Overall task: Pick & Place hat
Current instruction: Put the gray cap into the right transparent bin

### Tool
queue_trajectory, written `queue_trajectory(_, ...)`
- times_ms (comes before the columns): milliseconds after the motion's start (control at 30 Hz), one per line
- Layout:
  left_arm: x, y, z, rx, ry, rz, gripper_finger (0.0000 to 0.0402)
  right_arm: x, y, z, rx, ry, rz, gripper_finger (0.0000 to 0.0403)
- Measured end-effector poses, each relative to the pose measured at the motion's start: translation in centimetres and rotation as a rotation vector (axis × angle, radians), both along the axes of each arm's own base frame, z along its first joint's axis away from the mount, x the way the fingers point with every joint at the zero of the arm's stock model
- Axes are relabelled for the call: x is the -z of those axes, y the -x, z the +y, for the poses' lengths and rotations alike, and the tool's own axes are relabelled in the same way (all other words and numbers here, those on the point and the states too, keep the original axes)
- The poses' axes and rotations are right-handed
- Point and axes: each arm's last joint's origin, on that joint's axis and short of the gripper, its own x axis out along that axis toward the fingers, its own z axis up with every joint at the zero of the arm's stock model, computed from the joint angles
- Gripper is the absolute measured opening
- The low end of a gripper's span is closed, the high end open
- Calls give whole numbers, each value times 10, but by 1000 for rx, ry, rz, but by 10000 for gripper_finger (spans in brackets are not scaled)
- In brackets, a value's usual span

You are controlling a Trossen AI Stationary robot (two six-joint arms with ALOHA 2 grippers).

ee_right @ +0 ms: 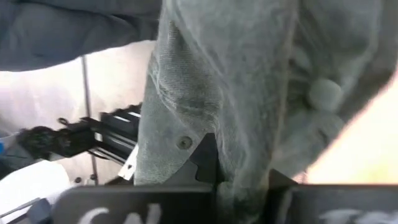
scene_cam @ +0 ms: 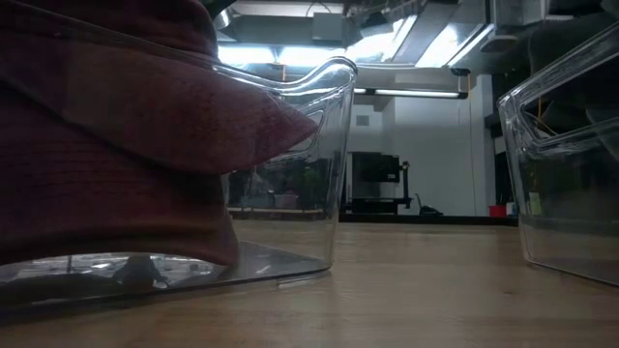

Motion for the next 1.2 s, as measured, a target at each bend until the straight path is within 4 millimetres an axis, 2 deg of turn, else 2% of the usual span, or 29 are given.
queue_trajectory(267, 0, 0, 0, -1, 0, 0, 186, -10, 4, -18, 51, 46, -51, 9)
queue_trajectory(467, 0, 0, 0, -1, 1, 0, 186, -24, 3, -18, 92, 90, -129, 9)
queue_trajectory(633, 0, 0, 0, -1, 1, 0, 185, -15, 3, -10, 74, 115, -108, 9)
queue_trajectory(900, 0, 0, 0, -2, 1, 0, 185, 4, -10, -2, 59, 146, -75, 9)
queue_trajectory(1200, 0, 0, 0, -2, 1, 0, 186, 10, -21, 7, 47, 131, -88, 9)
